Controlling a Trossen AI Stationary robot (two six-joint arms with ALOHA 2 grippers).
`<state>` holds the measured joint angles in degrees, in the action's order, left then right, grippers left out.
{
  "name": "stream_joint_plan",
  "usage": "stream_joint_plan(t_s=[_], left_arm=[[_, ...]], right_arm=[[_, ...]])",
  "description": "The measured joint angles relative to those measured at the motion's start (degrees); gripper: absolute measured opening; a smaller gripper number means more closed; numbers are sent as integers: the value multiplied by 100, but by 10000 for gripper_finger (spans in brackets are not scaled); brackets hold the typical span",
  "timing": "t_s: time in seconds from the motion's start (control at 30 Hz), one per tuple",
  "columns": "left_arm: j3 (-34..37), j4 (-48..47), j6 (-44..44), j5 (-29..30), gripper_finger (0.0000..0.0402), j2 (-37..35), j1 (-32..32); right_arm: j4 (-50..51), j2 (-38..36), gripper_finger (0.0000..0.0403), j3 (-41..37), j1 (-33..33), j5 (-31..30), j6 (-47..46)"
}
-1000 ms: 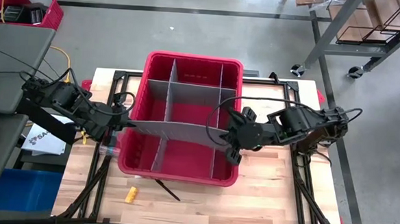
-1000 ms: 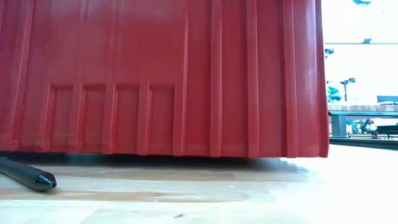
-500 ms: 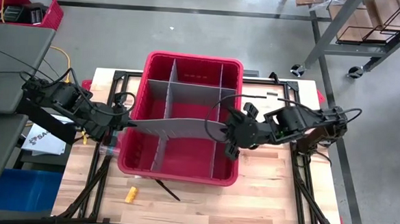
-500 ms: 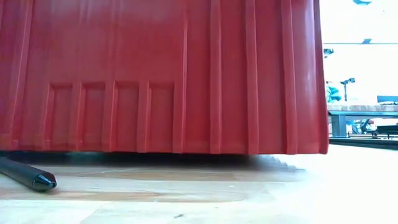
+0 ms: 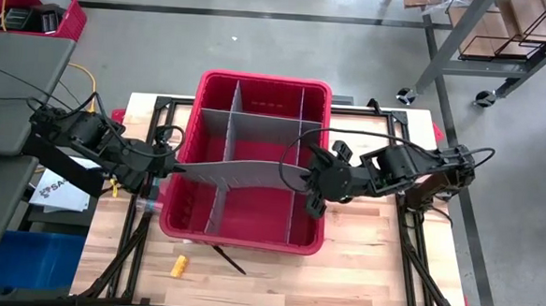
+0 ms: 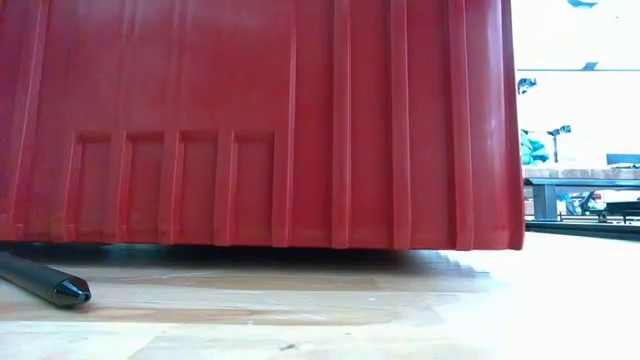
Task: Sort Items/Unsort Items
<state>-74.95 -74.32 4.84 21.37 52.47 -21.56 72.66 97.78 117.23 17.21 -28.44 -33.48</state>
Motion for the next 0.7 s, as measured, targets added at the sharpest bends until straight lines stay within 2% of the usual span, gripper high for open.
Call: stream_joint_plan(t_s=[0.33,0.57,0.7], left_arm=[[-350,9,25,-46,1,20,22],[-974,-75,84,-753,1,101,22],[-1279,-383,-1,-594,1,76,25]], right_arm=[[88,5,0,174,11,351,-71],[252,7,0,504,9,759,-73],[132,39,0,572,4,736,-75]])
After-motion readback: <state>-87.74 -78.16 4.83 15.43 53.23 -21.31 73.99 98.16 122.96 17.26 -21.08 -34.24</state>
